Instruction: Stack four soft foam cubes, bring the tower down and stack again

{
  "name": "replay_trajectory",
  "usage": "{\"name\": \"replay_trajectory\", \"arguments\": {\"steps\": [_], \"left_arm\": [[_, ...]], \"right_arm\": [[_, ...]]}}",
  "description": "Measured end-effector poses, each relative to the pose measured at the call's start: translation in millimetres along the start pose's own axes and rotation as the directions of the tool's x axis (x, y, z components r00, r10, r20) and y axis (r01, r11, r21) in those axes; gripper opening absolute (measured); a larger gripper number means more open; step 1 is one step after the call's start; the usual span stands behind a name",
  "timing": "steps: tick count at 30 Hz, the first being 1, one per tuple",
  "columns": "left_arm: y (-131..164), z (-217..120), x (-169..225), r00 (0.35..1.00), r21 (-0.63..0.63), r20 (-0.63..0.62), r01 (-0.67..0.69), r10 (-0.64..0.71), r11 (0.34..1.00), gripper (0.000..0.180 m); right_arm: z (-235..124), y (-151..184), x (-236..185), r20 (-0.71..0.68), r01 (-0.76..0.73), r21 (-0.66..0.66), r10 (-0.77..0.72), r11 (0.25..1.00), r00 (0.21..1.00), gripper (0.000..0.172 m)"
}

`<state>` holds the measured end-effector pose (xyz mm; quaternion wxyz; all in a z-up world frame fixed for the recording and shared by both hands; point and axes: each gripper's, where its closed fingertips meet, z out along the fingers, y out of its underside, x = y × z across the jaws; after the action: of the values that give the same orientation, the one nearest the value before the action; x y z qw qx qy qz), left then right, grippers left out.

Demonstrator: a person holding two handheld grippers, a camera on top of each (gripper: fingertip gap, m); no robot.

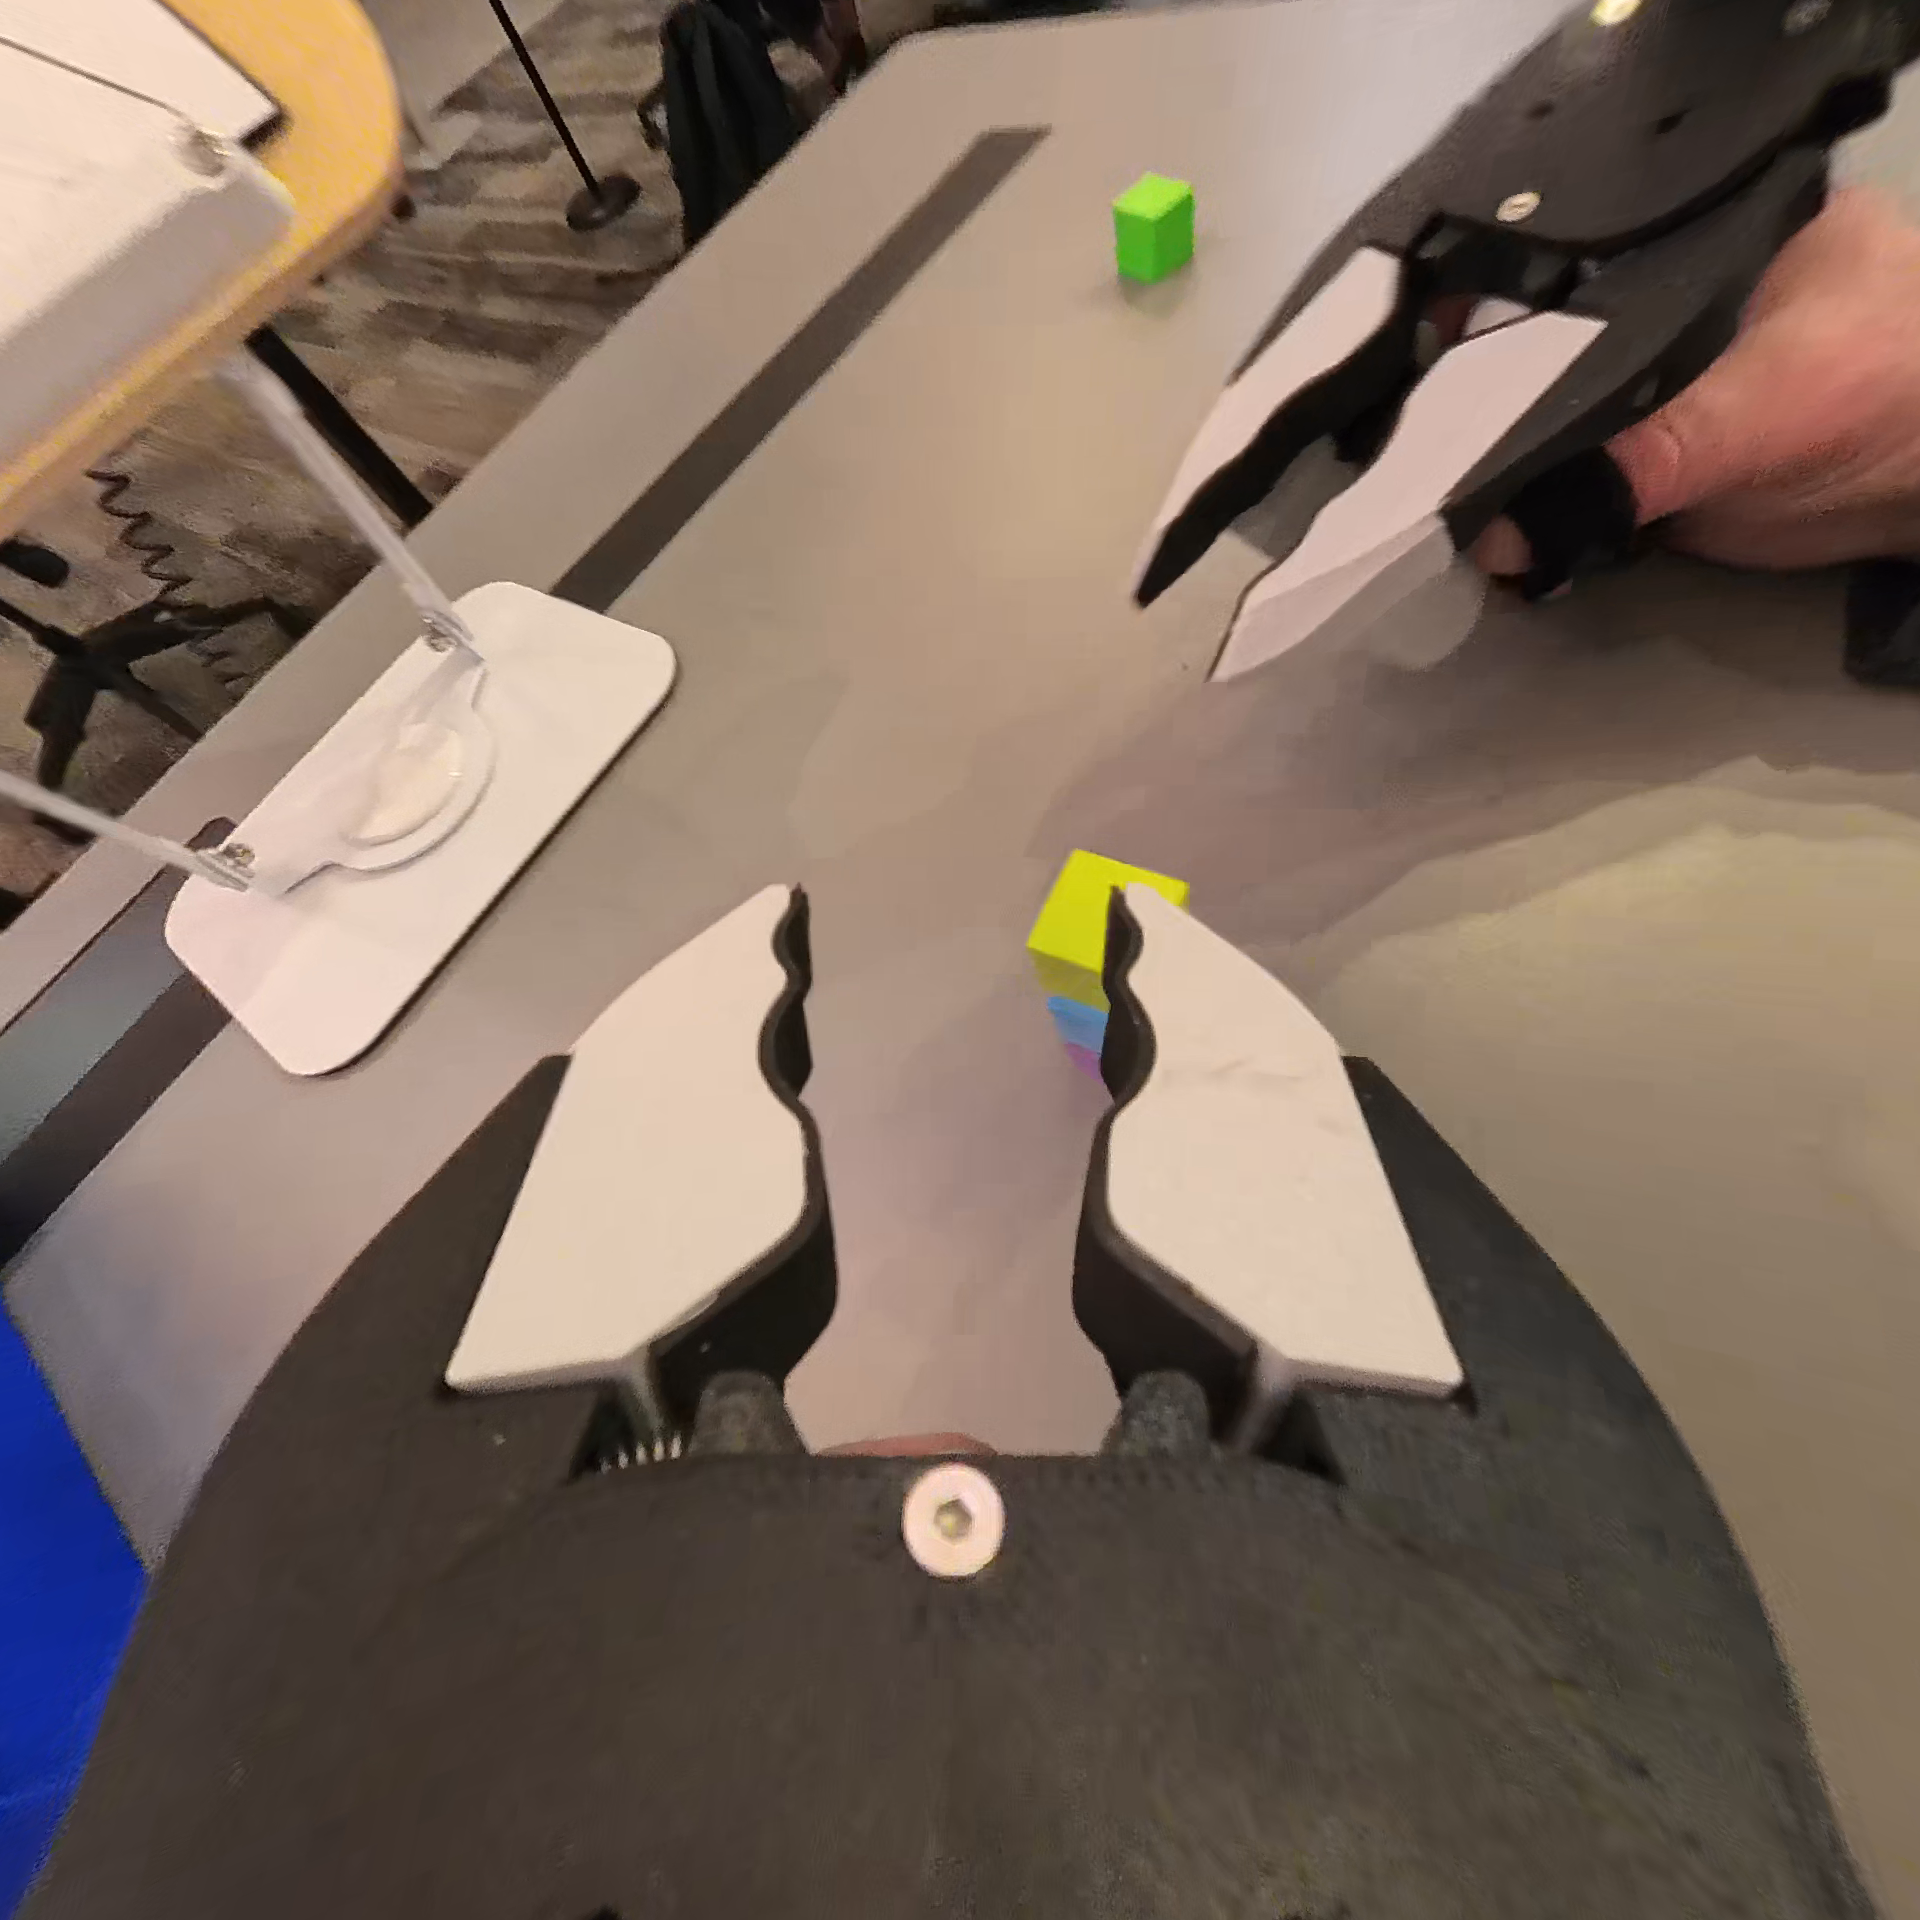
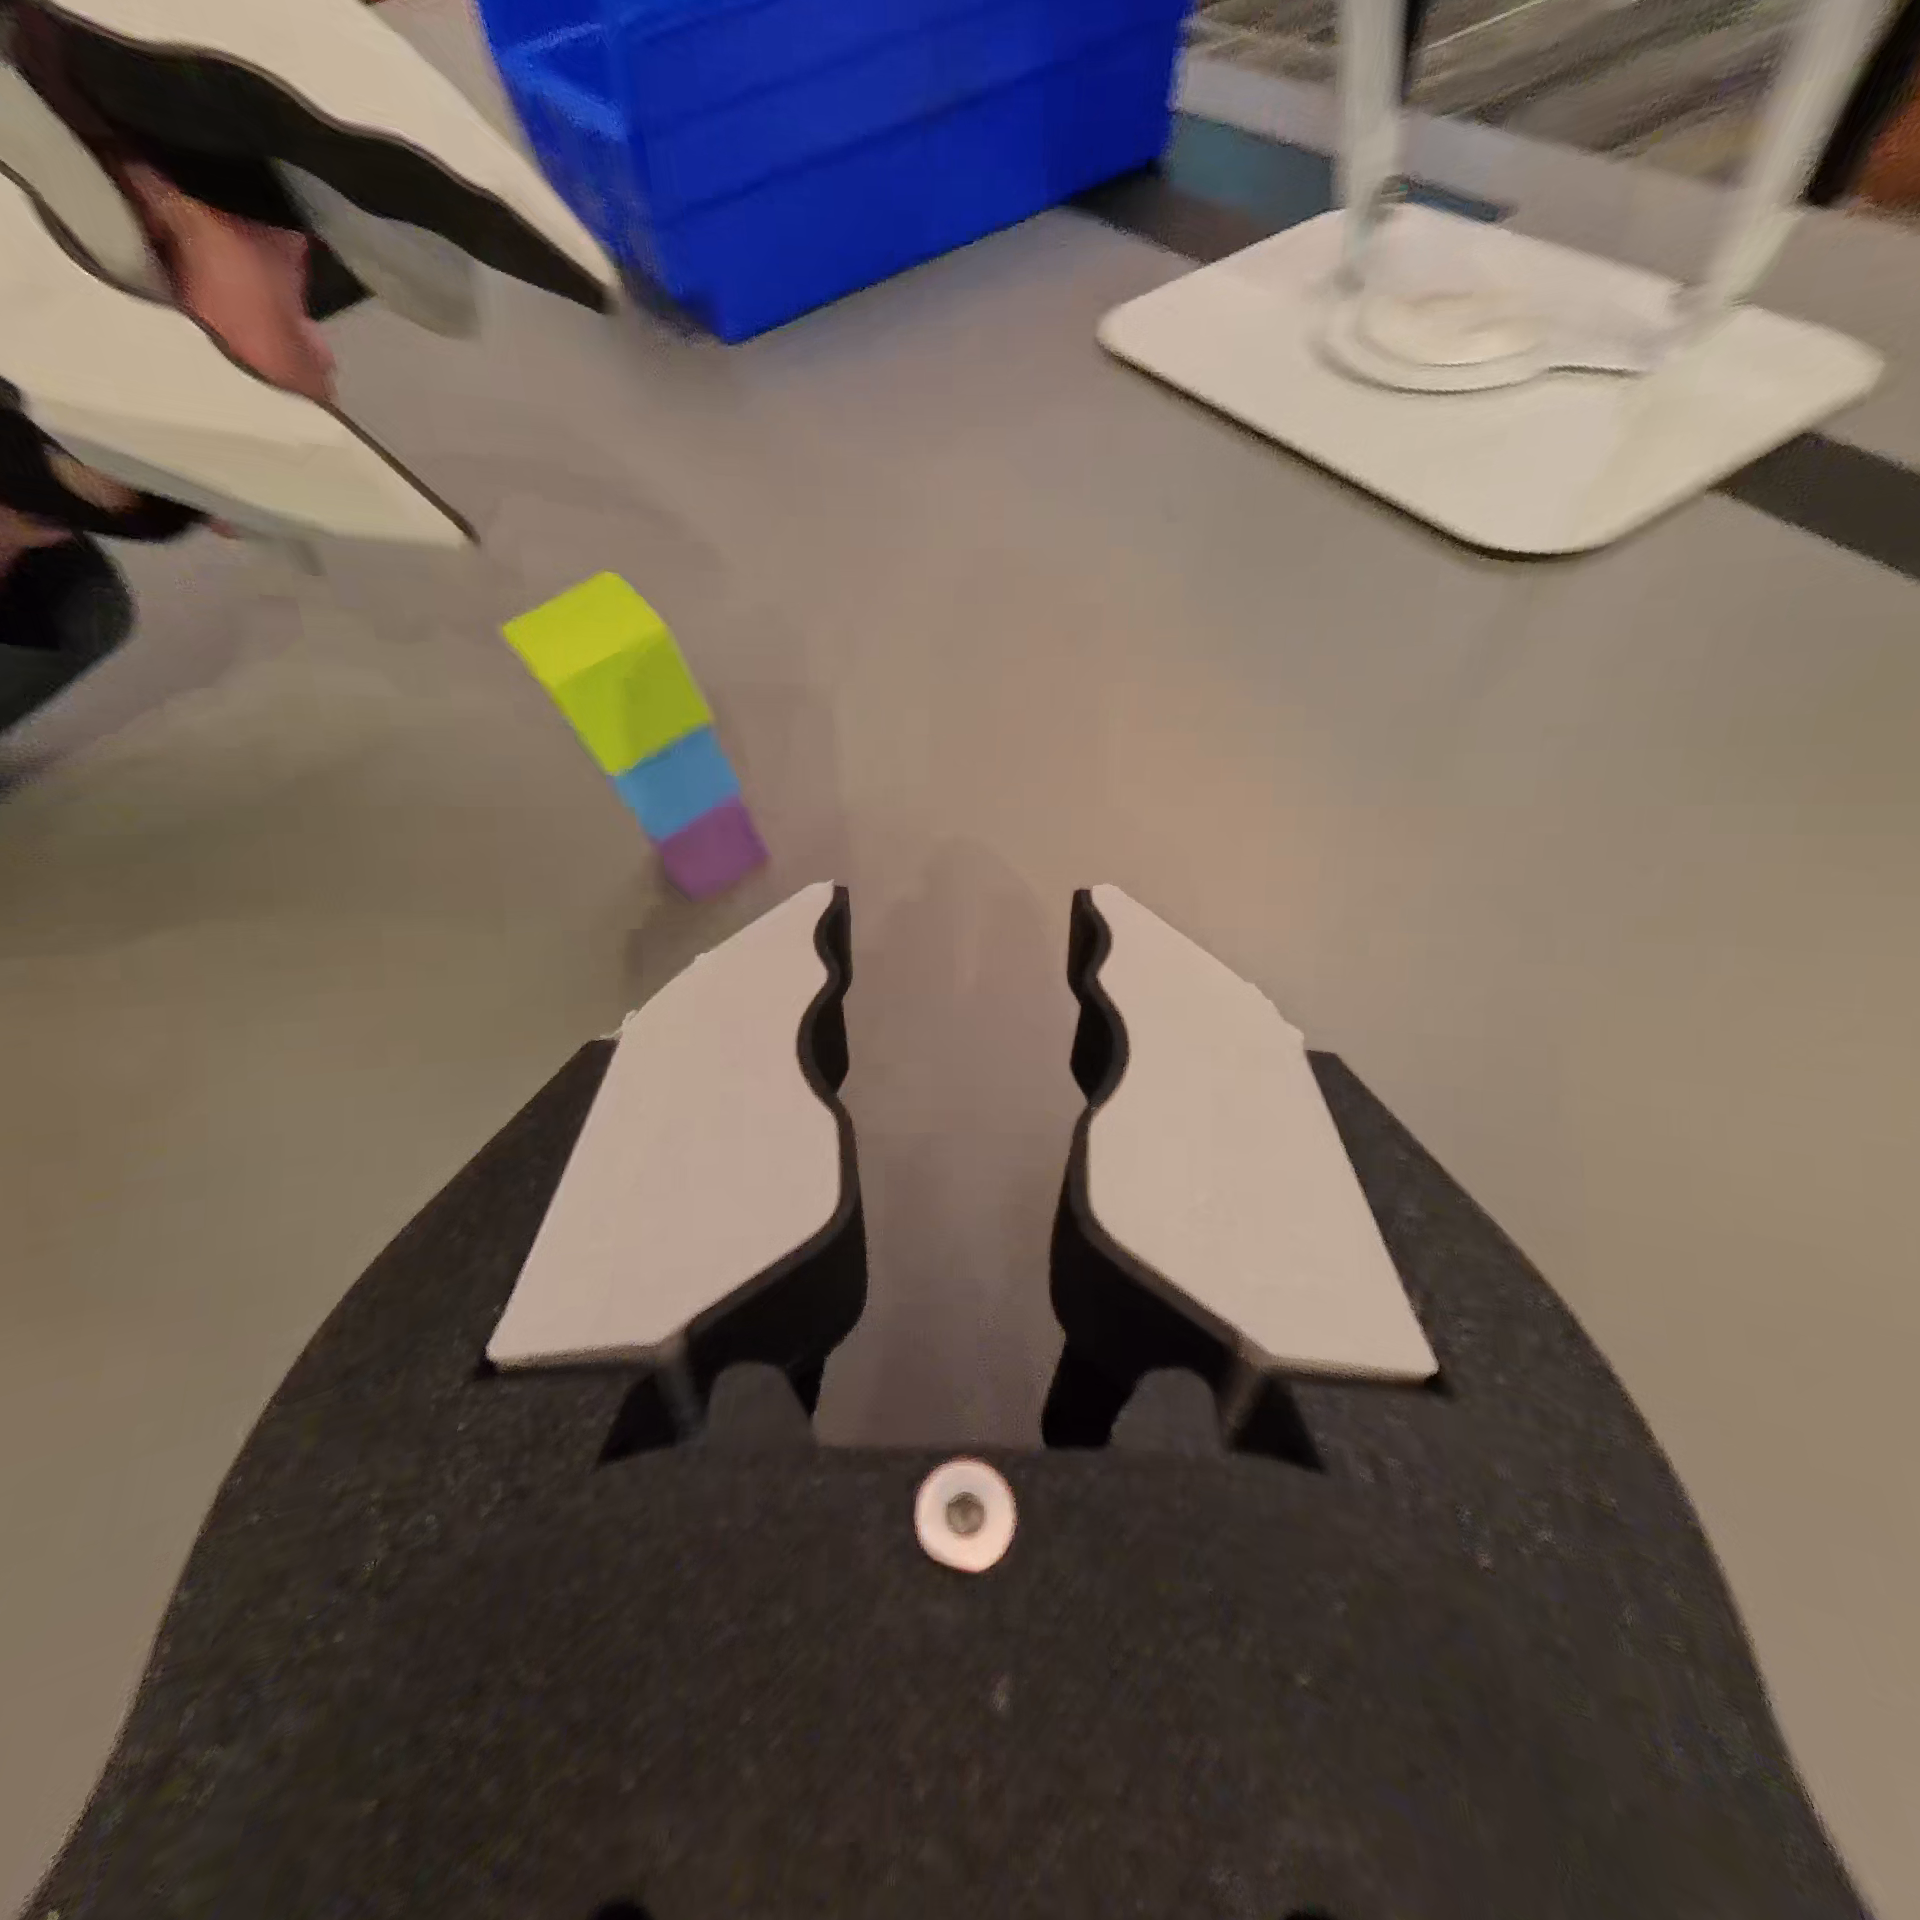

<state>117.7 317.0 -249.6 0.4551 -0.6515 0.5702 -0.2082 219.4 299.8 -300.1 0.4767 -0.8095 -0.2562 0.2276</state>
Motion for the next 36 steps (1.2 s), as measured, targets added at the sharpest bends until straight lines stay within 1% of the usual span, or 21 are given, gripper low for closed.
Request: {"name": "replay_trajectory", "arguments": {"steps": [2, 4, 6, 8, 9, 10, 12, 13, 14, 15, 16, 17, 18, 19, 20, 22, 23, 25, 30, 34, 36], "left_arm": [[3.2, -5.5, -16.3, 0.998, 0.046, 0.008, 0.058, -0.058, 0.997, 0.053], [12.7, -7.3, -36.5, 0.993, 0.068, 0.045, 0.11, -0.113, 0.992, 0.05], [26.4, -4.4, -56.1, 0.985, 0.061, 0.104, 0.13, -0.136, 0.99, 0.049], [38.0, 0.5, -70.5, 0.973, 0.063, 0.147, 0.17, -0.177, 0.984, 0.049], [40.7, 2.6, -74.0, 0.968, 0.078, 0.151, 0.188, -0.199, 0.979, 0.048], [43.4, 4.7, -76.2, 0.965, 0.085, 0.154, 0.202, -0.214, 0.976, 0.047], [48.4, 7.8, -79.6, 0.963, 0.077, 0.174, 0.195, -0.206, 0.978, 0.047], [50.6, 8.7, -80.8, 0.963, 0.069, 0.185, 0.184, -0.194, 0.981, 0.047], [52.3, 9.2, -81.4, 0.964, 0.063, 0.191, 0.178, -0.187, 0.982, 0.047], [53.6, 8.9, -82.5, 0.963, 0.063, 0.197, 0.175, -0.185, 0.982, 0.047], [55.0, 8.1, -83.8, 0.961, 0.067, 0.205, 0.174, -0.184, 0.982, 0.046], [56.8, 7.3, -85.4, 0.96, 0.068, 0.21, 0.175, -0.186, 0.982, 0.046], [58.9, 6.7, -86.6, 0.959, 0.069, 0.211, 0.18, -0.191, 0.981, 0.046], [60.9, 6.7, -87.5, 0.957, 0.07, 0.208, 0.19, -0.201, 0.979, 0.046], [62.4, 7.1, -87.9, 0.956, 0.073, 0.201, 0.201, -0.212, 0.977, 0.046], [65.1, 9.2, -87.3, 0.957, 0.07, 0.191, 0.209, -0.219, 0.975, 0.046], [66.5, 10.5, -86.5, 0.958, 0.063, 0.19, 0.206, -0.215, 0.976, 0.046], [67.6, 12.6, -84.2, 0.961, 0.056, 0.188, 0.195, -0.202, 0.979, 0.046], [67.6, 17.6, -82.7, 0.966, 0.046, 0.192, 0.17, -0.176, 0.984, 0.045], [69.3, 21.1, -84.7, 0.963, 0.051, 0.188, 0.185, -0.191, 0.981, 0.044], [72.1, 23.0, -85.1, 0.963, 0.04, 0.186, 0.193, -0.197, 0.98, 0.044]], "right_arm": [[-22.3, 3.3, 29.0, -0.113, -0.012, 0.029, 0.015, 1.0, 0.993, 0.04], [-50.0, 8.2, 65.8, -0.234, -0.047, 0.066, 0.061, 0.997, 0.97, 0.043], [-78.9, 19.5, 108.3, -0.357, -0.126, 0.093, 0.151, 0.988, 0.922, 0.05], [-108.5, 27.7, 146.6, -0.475, -0.178, 0.141, 0.224, 0.974, 0.851, 0.051], [-119.8, 34.0, 162.9, -0.526, -0.2, 0.14, 0.244, 0.97, 0.814, 0.053], [-126.6, 39.0, 174.9, -0.549, -0.23, 0.143, 0.271, 0.963, 0.791, 0.057], [-130.9, 45.8, 192.0, -0.571, -0.289, 0.143, 0.318, 0.947, 0.757, 0.059], [-130.8, 48.9, 199.5, -0.595, -0.299, 0.123, 0.312, 0.946, 0.741, 0.059], [-132.9, 53.4, 208.6, -0.643, -0.293, 0.086, 0.278, 0.952, 0.714, 0.059], [-136.9, 55.9, 217.2, -0.685, -0.272, 0.054, 0.234, 0.961, 0.69, 0.056], [-138.5, 56.0, 223.1, -0.693, -0.256, 0.038, 0.21, 0.966, 0.689, 0.055], [-137.3, 55.4, 227.3, -0.673, -0.251, 0.029, 0.205, 0.967, 0.71, 0.056], [-136.6, 54.9, 233.1, -0.655, -0.238, 0.013, 0.188, 0.971, 0.732, 0.061], [-133.8, 53.1, 236.4, -0.615, -0.203, -0.014, 0.152, 0.979, 0.774, 0.062], [-128.3, 51.1, 236.1, -0.546, -0.162, -0.043, 0.112, 0.986, 0.831, 0.058], [-121.7, 52.5, 238.4, -0.427, -0.097, -0.107, 0.042, 0.99, 0.903, 0.064], [-120.1, 54.9, 239.1, -0.37, -0.066, -0.138, 0.011, 0.988, 0.929, 0.062], [-124.8, 56.4, 248.0, -0.333, -0.02, -0.155, -0.033, 0.988, 0.942, 0.06], [-130.4, 57.8, 252.8, -0.212, 0.021, -0.165, -0.056, 0.986, 0.976, 0.059], [-127.8, 54.9, 248.5, -0.182, 0.055, -0.178, -0.088, 0.983, 0.979, 0.053], [-125.7, 54.3, 251.6, -0.213, 0.084, -0.218, -0.132, 0.972, 0.968, 0.052]]}}
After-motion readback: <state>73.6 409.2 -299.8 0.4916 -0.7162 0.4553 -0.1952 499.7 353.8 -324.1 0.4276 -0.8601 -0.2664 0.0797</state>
